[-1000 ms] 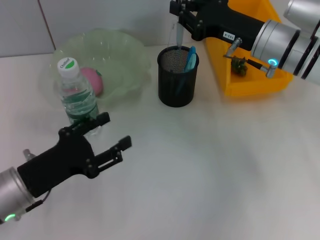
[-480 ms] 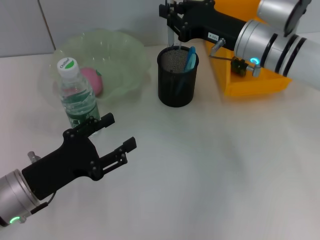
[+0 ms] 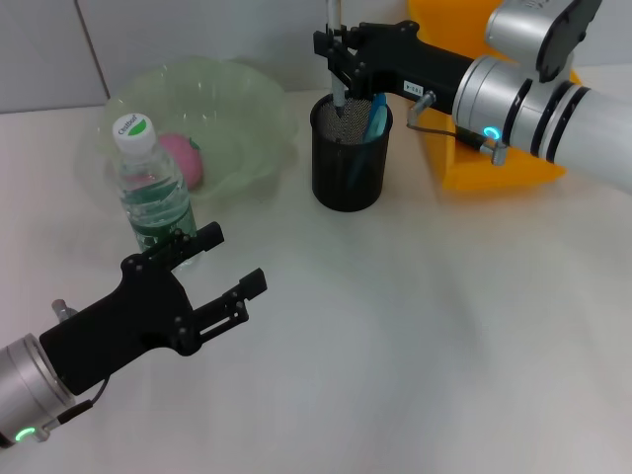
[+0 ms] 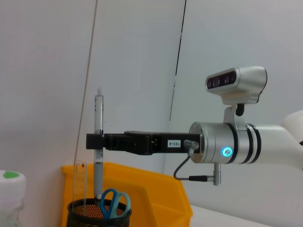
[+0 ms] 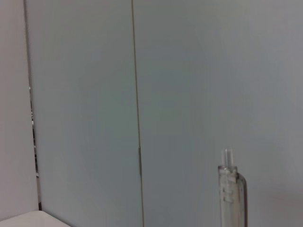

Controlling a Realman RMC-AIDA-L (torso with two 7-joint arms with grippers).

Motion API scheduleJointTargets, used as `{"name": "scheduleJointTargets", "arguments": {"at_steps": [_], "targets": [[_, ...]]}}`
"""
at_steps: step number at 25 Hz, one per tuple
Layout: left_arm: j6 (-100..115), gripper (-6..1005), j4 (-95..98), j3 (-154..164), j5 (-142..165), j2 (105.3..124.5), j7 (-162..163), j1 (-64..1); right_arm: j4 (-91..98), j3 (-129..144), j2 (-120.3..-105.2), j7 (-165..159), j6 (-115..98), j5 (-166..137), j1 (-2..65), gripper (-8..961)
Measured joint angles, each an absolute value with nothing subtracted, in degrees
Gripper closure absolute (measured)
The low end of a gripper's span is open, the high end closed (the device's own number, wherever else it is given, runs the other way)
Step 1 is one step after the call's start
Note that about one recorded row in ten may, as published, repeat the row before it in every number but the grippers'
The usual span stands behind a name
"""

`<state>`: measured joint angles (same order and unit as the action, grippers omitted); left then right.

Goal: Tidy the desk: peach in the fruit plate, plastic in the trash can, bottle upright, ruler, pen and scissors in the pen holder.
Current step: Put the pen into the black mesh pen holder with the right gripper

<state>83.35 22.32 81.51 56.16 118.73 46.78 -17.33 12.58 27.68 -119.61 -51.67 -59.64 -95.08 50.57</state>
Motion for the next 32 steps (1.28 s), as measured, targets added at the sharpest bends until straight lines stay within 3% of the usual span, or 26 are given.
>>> {"name": "scheduleJointTargets", "arguments": {"at_steps": [32], "targets": [[85.1, 224, 22.3, 81.4, 56.2, 118.56, 46.7, -16.8, 12.2, 27.7, -119.61, -51.6, -59.9, -95.5, 49.0, 677]]}}
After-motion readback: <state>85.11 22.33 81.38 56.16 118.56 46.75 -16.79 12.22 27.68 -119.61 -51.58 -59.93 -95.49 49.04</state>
